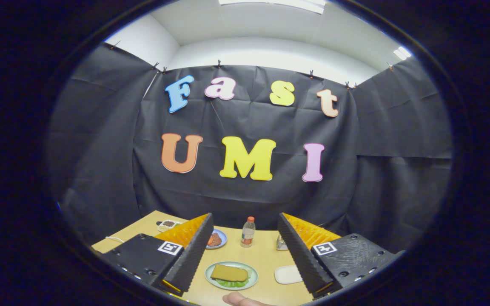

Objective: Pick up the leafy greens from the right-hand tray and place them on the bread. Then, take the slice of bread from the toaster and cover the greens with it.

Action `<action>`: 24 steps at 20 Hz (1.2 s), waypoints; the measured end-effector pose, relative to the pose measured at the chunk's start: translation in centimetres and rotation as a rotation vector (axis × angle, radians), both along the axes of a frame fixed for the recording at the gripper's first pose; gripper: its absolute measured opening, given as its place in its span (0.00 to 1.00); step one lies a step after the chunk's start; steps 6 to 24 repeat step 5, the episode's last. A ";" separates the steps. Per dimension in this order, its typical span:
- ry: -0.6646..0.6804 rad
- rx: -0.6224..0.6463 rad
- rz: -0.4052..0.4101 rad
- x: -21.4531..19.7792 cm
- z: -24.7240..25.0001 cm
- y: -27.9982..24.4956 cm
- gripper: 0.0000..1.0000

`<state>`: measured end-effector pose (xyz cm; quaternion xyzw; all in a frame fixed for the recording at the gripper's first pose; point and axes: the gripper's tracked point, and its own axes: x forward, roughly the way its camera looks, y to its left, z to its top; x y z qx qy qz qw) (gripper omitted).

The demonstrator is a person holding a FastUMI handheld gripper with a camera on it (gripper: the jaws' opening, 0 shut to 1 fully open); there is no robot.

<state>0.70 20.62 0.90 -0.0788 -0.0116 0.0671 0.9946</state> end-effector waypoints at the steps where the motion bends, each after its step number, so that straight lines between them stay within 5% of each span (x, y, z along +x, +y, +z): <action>1: -0.016 0.002 0.006 -0.5 0.7 0.4 0.96; 24: -0.025 0.019 0.003 -1.1 0.7 0.0 0.95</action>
